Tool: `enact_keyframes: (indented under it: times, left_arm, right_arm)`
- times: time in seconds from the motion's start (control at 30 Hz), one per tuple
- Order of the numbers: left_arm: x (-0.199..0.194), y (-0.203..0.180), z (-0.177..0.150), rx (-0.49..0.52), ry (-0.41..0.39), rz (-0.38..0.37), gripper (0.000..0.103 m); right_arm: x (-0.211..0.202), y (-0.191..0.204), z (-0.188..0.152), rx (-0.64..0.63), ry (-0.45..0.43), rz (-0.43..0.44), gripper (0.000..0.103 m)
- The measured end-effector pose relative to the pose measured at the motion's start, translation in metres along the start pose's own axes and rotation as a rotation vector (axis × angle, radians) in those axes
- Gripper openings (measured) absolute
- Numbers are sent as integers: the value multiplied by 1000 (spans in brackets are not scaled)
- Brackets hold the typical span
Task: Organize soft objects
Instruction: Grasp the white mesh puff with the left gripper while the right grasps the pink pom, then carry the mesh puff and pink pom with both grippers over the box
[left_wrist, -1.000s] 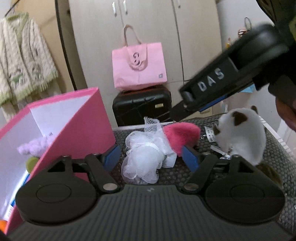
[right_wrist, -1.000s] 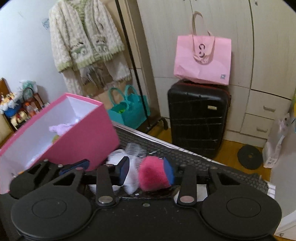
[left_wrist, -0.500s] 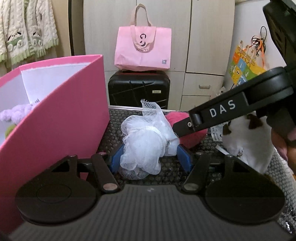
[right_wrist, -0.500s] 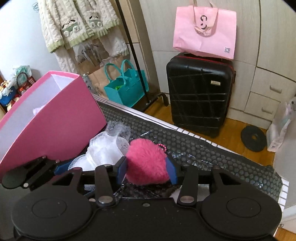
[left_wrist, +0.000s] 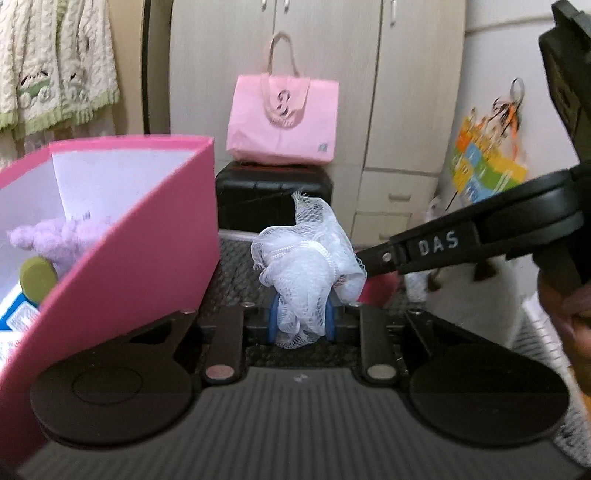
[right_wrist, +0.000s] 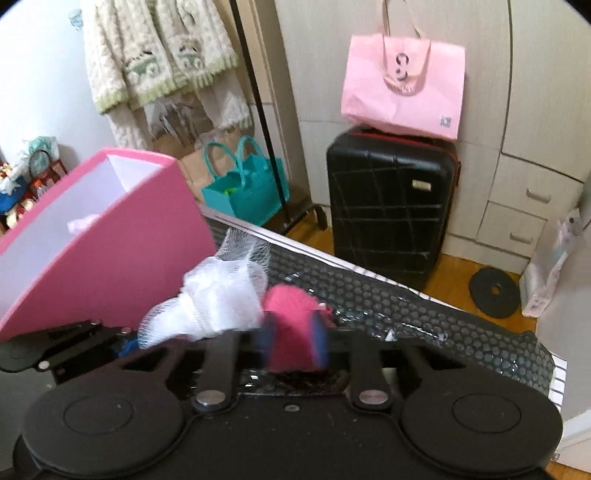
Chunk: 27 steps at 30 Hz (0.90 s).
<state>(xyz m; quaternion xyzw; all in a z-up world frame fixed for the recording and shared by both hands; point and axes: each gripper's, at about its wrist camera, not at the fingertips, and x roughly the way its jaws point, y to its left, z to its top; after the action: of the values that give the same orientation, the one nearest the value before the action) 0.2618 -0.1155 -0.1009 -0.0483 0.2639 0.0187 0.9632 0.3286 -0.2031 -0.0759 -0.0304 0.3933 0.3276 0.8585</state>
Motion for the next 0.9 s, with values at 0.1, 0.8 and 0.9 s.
enact_keyframes:
  times: [0.1,0.8,0.9]
  left_arm:
    - [-8,0,2,15,5,-7,22]
    - [-7,11,-10,-1,98,-4,22]
    - [-10,10,-11,-2,95,-16,22]
  right_arm:
    - [-7,6,0,-20,8,10,11]
    - [45,-3,7,-12,141,-34,52]
    - [40,-3,8,-1,118,-48,46]
